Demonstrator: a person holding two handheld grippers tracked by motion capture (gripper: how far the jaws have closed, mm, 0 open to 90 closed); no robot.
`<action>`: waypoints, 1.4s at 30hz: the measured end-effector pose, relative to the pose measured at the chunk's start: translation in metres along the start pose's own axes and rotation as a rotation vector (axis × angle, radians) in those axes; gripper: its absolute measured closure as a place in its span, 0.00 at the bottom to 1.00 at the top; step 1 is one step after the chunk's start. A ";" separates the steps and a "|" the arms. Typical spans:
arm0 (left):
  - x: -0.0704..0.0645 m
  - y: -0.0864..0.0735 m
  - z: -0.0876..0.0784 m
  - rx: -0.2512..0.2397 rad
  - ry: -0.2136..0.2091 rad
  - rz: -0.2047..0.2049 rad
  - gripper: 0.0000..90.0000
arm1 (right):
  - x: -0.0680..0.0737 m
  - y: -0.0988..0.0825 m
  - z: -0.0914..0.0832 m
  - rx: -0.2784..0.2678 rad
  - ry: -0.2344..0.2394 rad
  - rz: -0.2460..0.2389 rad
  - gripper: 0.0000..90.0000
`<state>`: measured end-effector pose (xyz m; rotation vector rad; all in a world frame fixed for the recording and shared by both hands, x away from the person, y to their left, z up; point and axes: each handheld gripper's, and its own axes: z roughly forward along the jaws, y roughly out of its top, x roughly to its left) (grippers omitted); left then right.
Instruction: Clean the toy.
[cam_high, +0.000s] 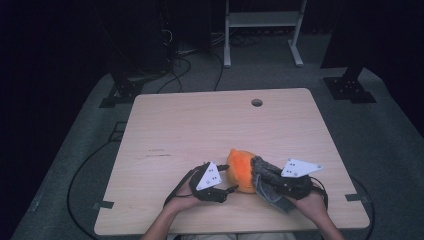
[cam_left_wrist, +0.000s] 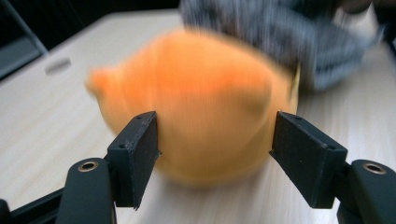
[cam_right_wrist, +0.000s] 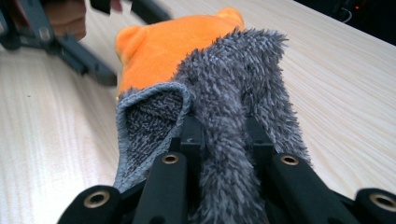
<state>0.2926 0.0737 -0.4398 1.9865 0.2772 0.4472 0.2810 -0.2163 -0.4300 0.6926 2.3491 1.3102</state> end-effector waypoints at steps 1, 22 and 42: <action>0.000 0.003 -0.001 -0.019 0.008 -0.001 0.35 | 0.002 0.000 0.001 0.002 0.005 -0.005 0.82; 0.002 -0.002 0.000 0.045 0.022 -0.006 0.40 | 0.016 0.013 0.007 0.025 0.008 -0.102 0.82; 0.008 0.000 -0.005 0.037 0.026 -0.047 0.30 | -0.005 -0.001 -0.001 -0.001 0.027 -0.008 0.82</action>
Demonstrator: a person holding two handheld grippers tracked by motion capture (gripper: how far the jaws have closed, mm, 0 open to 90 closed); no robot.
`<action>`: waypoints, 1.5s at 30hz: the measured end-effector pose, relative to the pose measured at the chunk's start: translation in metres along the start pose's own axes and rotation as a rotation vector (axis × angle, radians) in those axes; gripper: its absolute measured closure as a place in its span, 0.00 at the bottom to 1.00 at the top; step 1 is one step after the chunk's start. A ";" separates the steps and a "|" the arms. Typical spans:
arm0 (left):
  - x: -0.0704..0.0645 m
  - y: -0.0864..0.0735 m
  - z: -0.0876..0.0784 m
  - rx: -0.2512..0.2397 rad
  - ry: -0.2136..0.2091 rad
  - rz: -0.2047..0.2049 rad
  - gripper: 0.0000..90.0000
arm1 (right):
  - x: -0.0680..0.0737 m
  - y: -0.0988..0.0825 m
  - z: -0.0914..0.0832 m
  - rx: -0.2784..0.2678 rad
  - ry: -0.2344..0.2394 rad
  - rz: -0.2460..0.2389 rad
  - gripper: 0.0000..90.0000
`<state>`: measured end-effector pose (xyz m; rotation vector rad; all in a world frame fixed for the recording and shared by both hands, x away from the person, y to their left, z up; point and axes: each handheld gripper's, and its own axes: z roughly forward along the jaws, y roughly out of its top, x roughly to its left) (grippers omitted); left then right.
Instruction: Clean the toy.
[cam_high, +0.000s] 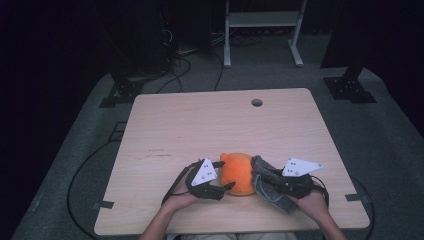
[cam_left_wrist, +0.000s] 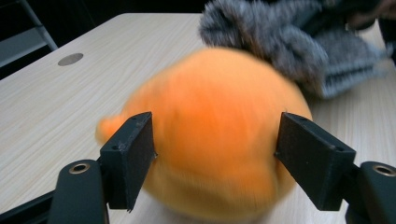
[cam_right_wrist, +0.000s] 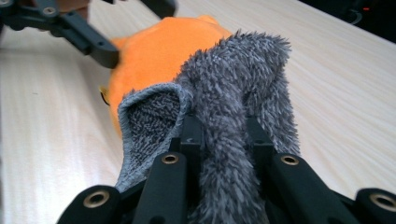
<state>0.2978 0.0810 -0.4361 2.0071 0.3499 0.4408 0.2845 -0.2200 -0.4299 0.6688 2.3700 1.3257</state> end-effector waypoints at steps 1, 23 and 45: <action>-0.001 0.000 0.001 0.005 0.006 0.007 0.30 | 0.000 0.000 0.001 0.001 0.010 -0.002 0.82; -0.002 -0.001 0.006 0.010 -0.003 -0.010 0.36 | -0.014 -0.013 -0.003 0.067 0.042 0.039 0.82; -0.005 0.003 0.007 0.034 -0.019 -0.059 0.28 | -0.013 -0.008 -0.007 0.052 0.065 0.020 0.82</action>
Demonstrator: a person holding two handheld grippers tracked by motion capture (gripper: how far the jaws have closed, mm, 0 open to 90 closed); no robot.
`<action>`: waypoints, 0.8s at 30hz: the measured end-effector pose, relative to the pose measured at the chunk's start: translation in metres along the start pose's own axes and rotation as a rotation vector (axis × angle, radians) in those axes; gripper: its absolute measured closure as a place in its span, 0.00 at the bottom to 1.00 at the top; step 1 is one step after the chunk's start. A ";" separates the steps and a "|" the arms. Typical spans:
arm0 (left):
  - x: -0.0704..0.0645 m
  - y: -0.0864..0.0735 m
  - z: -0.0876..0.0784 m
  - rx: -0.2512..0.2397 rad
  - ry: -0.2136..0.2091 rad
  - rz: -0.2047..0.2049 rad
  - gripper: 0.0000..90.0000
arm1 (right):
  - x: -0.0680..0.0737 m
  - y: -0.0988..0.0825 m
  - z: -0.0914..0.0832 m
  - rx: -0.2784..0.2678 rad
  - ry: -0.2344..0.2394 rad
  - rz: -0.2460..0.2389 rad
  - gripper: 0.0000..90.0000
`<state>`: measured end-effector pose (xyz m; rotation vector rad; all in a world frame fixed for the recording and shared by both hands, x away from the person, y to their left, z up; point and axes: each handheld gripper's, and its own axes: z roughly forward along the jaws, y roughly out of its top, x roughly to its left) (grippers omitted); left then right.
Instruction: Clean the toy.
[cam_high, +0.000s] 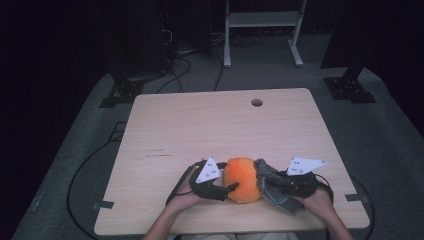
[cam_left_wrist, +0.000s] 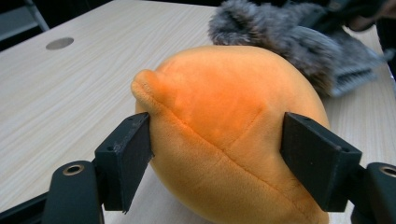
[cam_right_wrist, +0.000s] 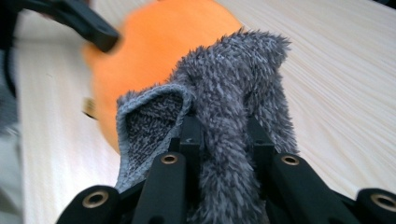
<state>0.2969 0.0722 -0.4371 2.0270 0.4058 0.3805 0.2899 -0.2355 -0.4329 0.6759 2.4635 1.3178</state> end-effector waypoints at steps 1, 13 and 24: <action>0.000 0.000 -0.001 -0.001 -0.008 0.009 0.28 | -0.002 0.000 -0.003 0.011 -0.018 0.002 0.82; -0.015 -0.001 -0.001 0.000 -0.037 0.133 0.32 | 0.036 0.068 0.023 -0.001 0.075 -0.170 0.82; -0.014 -0.003 0.001 -0.025 -0.075 0.124 0.34 | 0.015 0.047 0.007 -0.019 0.039 -0.067 0.82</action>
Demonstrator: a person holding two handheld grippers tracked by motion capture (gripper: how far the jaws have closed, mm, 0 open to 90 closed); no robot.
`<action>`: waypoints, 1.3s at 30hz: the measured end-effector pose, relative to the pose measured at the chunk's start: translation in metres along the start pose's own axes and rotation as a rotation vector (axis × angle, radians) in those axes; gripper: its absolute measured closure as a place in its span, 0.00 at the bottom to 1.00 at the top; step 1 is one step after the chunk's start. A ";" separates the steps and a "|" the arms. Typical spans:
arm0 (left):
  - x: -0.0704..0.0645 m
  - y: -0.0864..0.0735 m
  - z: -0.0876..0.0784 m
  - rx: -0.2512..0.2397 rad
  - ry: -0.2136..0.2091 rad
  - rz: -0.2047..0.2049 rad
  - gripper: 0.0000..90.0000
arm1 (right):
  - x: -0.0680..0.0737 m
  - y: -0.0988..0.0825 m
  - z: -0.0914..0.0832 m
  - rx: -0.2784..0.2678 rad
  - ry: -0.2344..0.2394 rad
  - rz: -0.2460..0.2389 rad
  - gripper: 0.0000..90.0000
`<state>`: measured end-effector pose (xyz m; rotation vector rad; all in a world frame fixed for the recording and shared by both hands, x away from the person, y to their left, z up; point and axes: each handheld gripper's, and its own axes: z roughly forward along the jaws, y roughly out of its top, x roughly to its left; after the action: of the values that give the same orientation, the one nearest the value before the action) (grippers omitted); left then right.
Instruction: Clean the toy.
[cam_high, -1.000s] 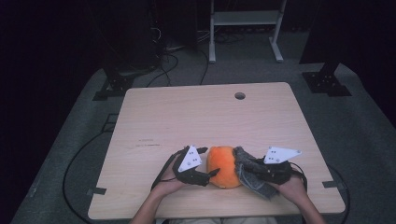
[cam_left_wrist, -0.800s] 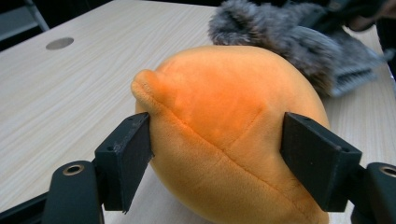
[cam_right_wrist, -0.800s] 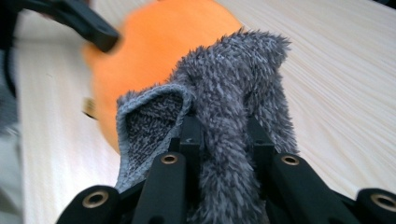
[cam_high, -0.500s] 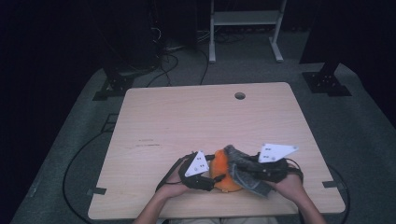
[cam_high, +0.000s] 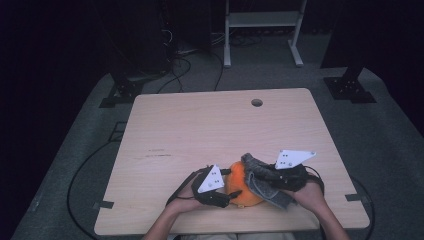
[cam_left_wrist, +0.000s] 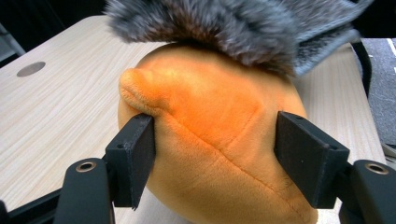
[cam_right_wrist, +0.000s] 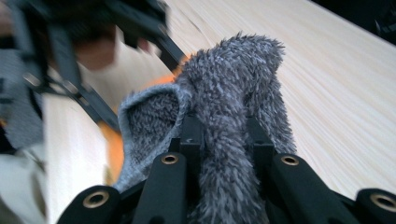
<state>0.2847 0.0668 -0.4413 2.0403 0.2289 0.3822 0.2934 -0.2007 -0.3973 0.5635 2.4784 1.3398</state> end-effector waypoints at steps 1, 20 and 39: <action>-0.001 0.000 0.000 -0.005 -0.005 0.007 0.34 | 0.003 0.004 0.001 -0.015 0.016 -0.007 0.82; 0.016 0.005 -0.014 -0.001 -0.018 -0.111 0.19 | 0.006 -0.017 -0.001 -0.030 -0.028 -0.004 0.82; 0.017 -0.003 -0.011 0.068 -0.035 -0.124 0.29 | -0.005 -0.060 -0.017 0.030 -0.030 0.083 0.82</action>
<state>0.2969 0.0829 -0.4356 2.0856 0.3494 0.2649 0.2785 -0.2452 -0.4382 0.6959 2.4797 1.3159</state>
